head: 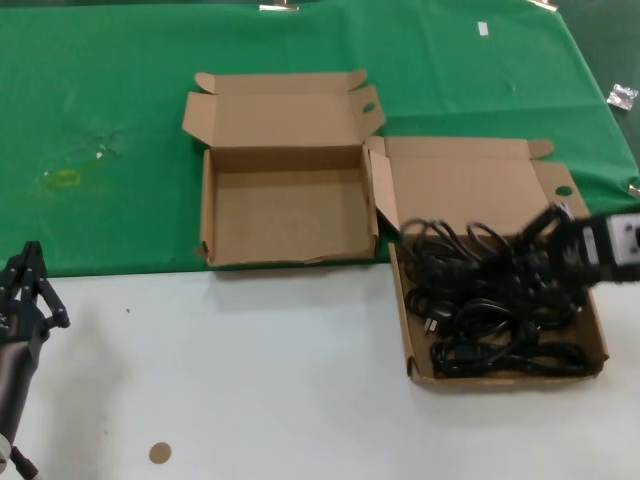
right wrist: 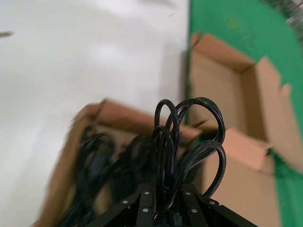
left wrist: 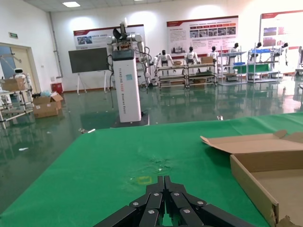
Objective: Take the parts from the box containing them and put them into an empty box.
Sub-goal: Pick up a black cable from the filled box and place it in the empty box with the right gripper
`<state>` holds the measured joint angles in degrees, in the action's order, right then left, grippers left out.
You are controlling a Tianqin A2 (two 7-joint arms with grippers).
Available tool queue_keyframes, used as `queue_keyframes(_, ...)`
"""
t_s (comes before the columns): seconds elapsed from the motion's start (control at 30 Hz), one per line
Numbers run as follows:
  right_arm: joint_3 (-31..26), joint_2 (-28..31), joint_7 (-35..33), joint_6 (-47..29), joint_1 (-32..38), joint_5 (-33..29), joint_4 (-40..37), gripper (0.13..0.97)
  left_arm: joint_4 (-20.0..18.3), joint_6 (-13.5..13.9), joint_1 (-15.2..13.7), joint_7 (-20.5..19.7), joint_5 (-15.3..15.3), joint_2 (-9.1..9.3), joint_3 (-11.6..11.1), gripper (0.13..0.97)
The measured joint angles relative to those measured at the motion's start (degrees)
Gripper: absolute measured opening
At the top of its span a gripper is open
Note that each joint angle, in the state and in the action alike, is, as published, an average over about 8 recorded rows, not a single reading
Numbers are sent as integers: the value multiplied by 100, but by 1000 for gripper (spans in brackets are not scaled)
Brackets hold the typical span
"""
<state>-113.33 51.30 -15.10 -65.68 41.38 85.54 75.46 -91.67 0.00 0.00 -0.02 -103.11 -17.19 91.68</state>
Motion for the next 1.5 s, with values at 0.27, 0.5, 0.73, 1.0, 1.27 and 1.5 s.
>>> queue_keyframes(0.27,-103,-503,216,102,567,-120,-187,209,0,0,0,0,0,0,0,152)
queue_keyframes(0.5,-352,-1085,437,306,961,-412,-298,209,0,0,0,1,0,0,0,152)
queue_keyframes(0.73,-651,-1696,559,510,1321,-756,-554,209,0,0,0,2,0,0,0,152)
queue_keyframes(1.0,-900,-2341,663,758,1665,-1041,-911,209,0,0,0,2,-1,0,0,152)
queue_keyframes(1.27,-1073,-2836,720,1011,1866,-1254,-1261,209,0,0,0,2,-1,0,0,152)
queue_keyframes(1.5,-1123,-3056,617,1186,1907,-1295,-1562,208,0,0,0,2,-1,0,0,152)
